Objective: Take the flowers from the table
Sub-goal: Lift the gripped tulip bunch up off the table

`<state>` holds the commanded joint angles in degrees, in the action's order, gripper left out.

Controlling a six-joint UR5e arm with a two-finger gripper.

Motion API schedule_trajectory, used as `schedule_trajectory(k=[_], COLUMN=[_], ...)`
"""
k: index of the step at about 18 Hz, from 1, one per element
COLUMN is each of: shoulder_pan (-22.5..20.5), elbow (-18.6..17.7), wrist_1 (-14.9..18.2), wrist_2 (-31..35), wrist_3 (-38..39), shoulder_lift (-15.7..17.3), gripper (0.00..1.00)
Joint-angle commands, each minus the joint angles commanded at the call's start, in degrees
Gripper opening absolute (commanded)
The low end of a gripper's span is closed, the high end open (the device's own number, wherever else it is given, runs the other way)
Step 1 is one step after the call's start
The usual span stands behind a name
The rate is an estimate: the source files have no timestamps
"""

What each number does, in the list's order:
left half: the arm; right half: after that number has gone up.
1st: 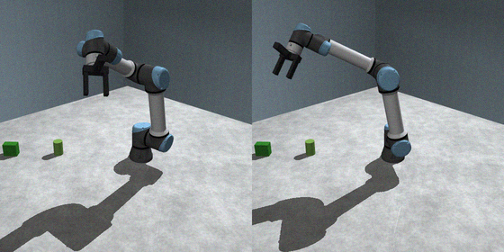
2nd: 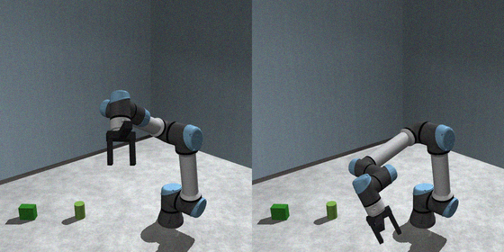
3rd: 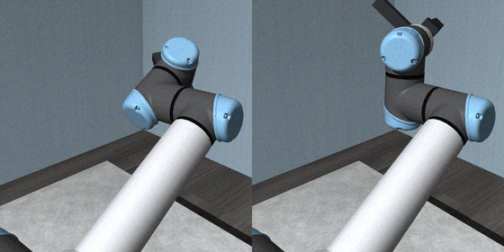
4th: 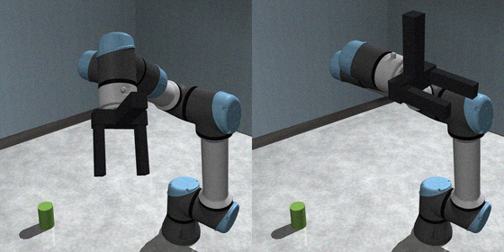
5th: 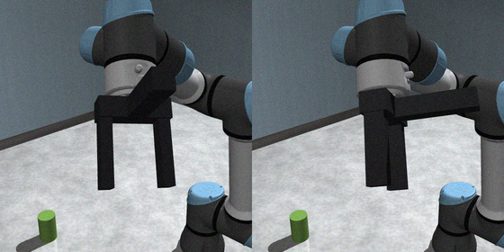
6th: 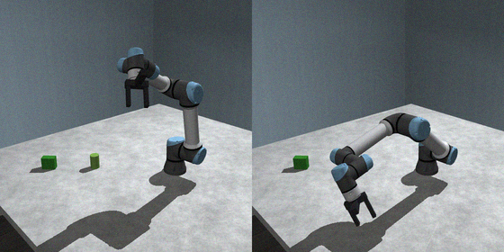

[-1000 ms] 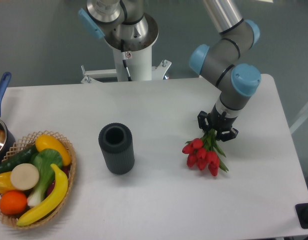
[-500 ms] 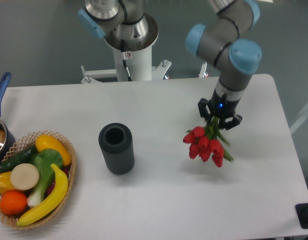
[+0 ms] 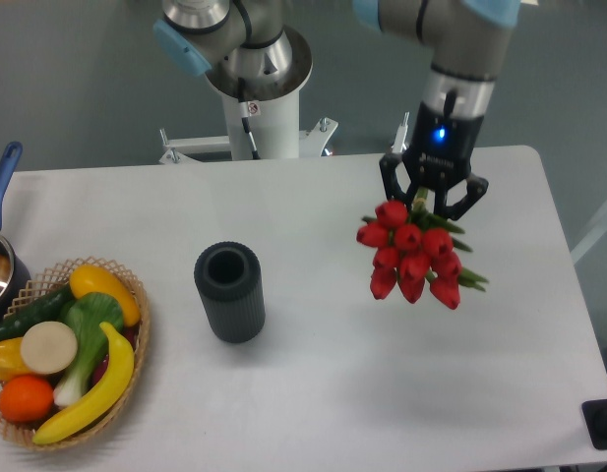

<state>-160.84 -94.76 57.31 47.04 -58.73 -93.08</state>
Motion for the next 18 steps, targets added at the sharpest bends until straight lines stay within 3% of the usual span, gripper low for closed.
schedule_trajectory(k=[2, 8, 18], shoulder_pan=[0.18, -0.26, 0.09], elbow=[1.67, 1.24, 0.89], wrist_1=[-0.09, -0.09, -0.18], wrist_2=[-4.66, -17.15, -18.12], wrist_3=[1.15, 0.98, 2.04], shoulder_lift=[-0.09, -0.62, -0.53], gripper=[0.39, 0.39, 0.39])
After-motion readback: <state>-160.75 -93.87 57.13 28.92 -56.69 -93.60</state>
